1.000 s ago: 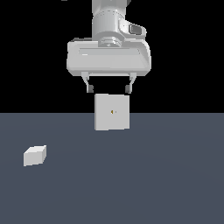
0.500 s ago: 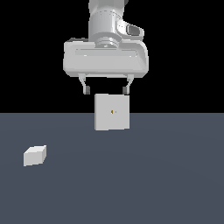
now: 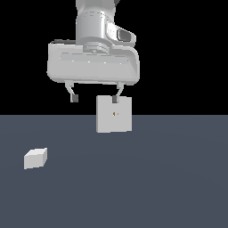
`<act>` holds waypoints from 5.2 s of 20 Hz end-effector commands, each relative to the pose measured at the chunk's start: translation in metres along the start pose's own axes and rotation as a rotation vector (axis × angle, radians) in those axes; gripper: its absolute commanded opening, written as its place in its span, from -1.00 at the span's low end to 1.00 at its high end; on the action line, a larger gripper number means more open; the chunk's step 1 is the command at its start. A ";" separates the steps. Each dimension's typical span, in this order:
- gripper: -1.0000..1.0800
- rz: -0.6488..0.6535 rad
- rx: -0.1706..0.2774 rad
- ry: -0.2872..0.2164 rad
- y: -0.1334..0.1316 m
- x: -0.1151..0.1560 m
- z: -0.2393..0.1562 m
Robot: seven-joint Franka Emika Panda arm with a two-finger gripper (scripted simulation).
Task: Plug the charger into the wall socket.
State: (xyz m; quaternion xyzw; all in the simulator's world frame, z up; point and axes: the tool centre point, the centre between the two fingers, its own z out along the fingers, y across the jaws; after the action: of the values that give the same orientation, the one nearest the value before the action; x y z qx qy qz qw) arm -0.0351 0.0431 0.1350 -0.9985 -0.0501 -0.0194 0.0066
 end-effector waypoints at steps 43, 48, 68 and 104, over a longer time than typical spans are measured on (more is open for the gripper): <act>0.92 -0.250 0.038 0.306 -0.114 -0.027 0.089; 0.92 -0.250 0.037 0.307 -0.114 -0.028 0.112; -1.00 -0.251 0.038 0.308 -0.114 -0.028 0.123; -1.00 -0.243 0.034 0.309 0.052 -0.024 0.042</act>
State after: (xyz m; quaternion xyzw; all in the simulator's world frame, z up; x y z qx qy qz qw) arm -0.0524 -0.0054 0.0890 -0.9701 -0.1683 -0.1725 0.0283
